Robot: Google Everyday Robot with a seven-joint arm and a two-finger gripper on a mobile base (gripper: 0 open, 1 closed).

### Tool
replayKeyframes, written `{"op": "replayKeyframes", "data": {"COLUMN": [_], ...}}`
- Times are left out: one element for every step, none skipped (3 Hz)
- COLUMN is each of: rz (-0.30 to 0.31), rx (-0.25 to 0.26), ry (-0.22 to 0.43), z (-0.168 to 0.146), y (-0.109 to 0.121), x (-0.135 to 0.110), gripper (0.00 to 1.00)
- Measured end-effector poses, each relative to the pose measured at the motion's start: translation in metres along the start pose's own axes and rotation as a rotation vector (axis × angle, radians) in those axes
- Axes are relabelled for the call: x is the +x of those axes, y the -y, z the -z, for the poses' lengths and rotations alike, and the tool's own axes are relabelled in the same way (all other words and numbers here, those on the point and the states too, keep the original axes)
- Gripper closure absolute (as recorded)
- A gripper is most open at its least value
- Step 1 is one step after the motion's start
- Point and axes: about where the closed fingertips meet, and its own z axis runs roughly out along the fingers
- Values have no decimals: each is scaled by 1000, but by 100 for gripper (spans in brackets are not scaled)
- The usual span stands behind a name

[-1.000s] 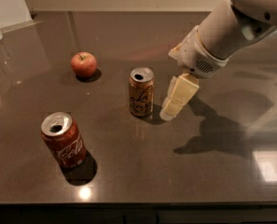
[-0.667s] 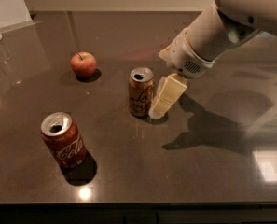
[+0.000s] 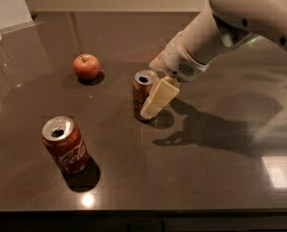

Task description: Pick orange can

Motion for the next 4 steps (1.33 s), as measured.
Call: {"op": "replayKeyframes", "data": {"rz": [-3, -7, -1, 20], "rx": [-11, -10, -4, 3], "ry": [17, 40, 66, 81], "z": [-2, 6, 28, 60], "y": [1, 4, 10, 19], "x": [-5, -12, -29, -54], "gripper": [41, 64, 87, 100]}}
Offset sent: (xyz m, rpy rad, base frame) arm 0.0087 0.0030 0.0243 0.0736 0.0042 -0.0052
